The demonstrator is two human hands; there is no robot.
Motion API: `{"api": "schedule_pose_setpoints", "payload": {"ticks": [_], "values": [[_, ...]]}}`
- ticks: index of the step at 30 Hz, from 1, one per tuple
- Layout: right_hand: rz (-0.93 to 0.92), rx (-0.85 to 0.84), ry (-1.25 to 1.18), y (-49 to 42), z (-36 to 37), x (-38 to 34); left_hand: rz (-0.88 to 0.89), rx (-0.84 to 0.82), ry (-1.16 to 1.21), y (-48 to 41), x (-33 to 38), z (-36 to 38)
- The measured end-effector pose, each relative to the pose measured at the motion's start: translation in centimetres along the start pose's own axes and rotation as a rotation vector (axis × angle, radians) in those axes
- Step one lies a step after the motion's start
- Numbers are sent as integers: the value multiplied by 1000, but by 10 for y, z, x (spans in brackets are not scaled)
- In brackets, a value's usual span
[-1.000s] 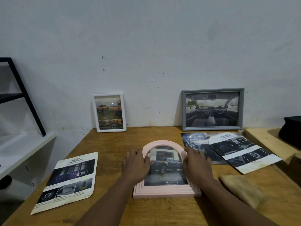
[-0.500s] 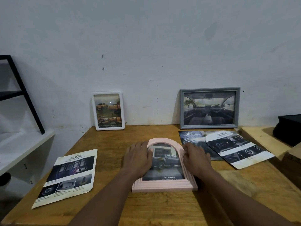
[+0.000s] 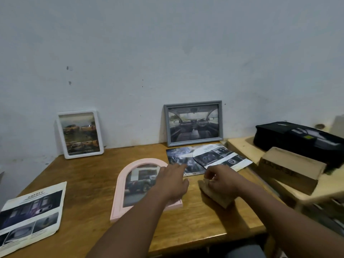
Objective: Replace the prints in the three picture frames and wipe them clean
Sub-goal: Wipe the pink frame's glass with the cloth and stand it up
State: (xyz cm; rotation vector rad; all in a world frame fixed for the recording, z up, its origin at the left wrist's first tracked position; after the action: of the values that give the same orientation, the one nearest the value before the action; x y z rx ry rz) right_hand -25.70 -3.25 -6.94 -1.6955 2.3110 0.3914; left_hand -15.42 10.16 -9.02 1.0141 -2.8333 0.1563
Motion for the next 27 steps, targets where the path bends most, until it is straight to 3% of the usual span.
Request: {"api": "schedule_pose_setpoints", "payload": {"ticks": [7,12,15,18,22,25,27], "values": [[-35,-1,20,28,16,9,11,-27,10,-2,7,16],[-28,132,-14,18,7,3,8,39,136,6,-8,-6],[-76,164,-159,-8,-10,-31,-70,140,239,15,-50,-30],[-119,68,-310,-42,-11,-81,-208,224,329,34,-114,-43],[-236,-3,-239,-82,12,-146,-426,258,513,71,-182,-35],[-324,159,-98,-107,28,-182,-445,276,472,79,-202,-27],[-372,163,-39,-117,49,-196,-432,281,473,78,-205,-21]]}}
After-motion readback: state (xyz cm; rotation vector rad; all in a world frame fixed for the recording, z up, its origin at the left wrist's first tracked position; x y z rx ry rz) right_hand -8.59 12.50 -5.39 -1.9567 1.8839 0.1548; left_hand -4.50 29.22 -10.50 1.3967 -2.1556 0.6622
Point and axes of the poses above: each hand's wrist, its own y-axis away from the middle knuckle, its own z-axis out of the palm, x = y × z, the point moved 7 cm from there along -y, towards the middle knuckle, and after that the axes turned 5 degrees about -x, right-handed, at the moved point
